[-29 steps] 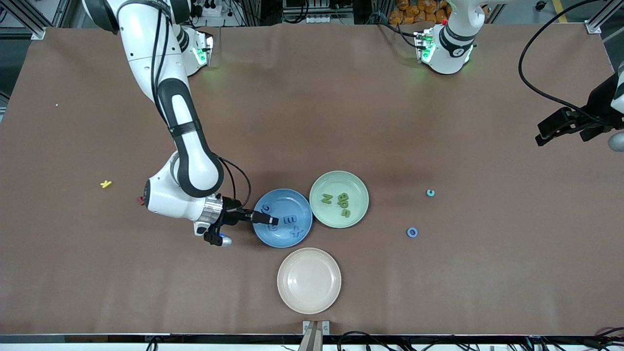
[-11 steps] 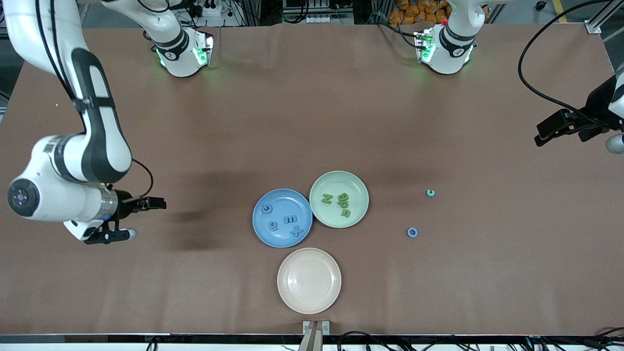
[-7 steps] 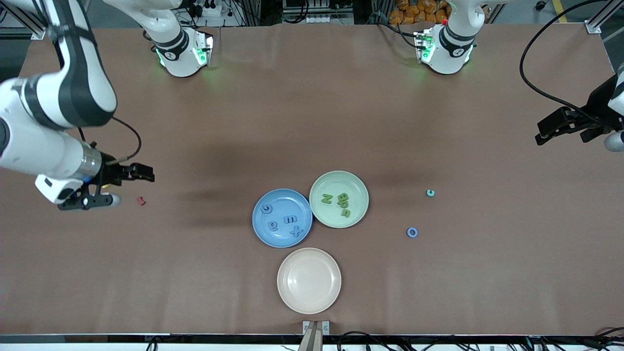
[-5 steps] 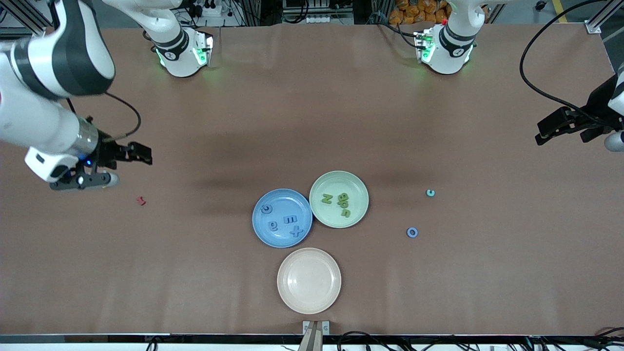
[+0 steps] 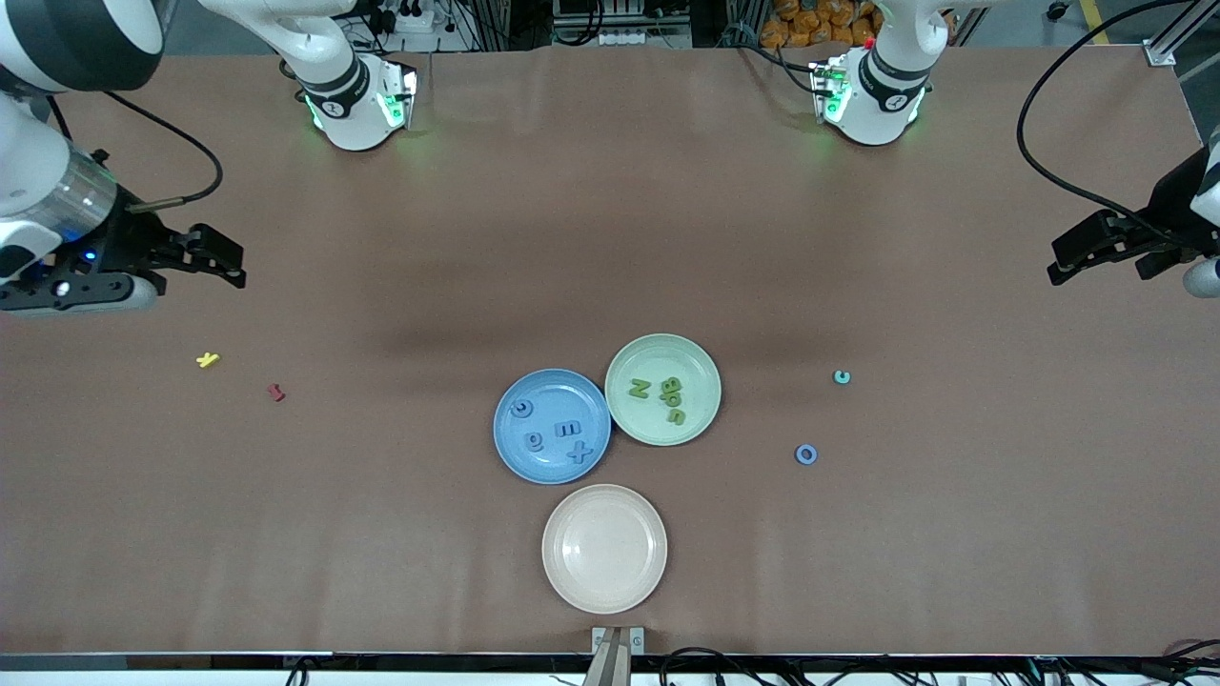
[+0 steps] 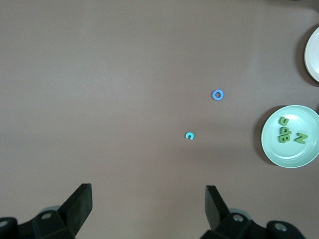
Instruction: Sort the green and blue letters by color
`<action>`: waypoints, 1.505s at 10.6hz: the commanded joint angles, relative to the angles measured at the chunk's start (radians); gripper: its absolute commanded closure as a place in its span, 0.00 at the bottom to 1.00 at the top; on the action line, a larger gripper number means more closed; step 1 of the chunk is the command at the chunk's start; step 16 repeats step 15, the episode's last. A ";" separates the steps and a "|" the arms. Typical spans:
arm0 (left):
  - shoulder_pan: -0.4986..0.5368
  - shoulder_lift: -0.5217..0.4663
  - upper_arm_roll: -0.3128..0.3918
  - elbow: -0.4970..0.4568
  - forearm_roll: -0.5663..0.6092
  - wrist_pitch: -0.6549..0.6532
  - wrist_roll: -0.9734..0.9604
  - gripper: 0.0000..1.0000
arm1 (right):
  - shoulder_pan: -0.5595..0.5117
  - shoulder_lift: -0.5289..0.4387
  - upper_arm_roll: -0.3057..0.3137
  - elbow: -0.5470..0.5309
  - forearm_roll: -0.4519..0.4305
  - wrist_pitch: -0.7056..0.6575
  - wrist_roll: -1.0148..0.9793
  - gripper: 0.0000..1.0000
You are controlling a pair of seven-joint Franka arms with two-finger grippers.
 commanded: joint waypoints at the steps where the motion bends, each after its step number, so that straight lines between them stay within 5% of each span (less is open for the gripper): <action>1: 0.007 0.004 -0.001 0.018 0.016 -0.005 0.021 0.00 | 0.020 0.000 -0.023 0.067 -0.035 -0.049 0.015 0.00; 16: 0.009 0.001 -0.001 0.016 0.014 -0.005 0.021 0.00 | 0.020 0.006 -0.025 0.087 -0.033 -0.064 0.015 0.00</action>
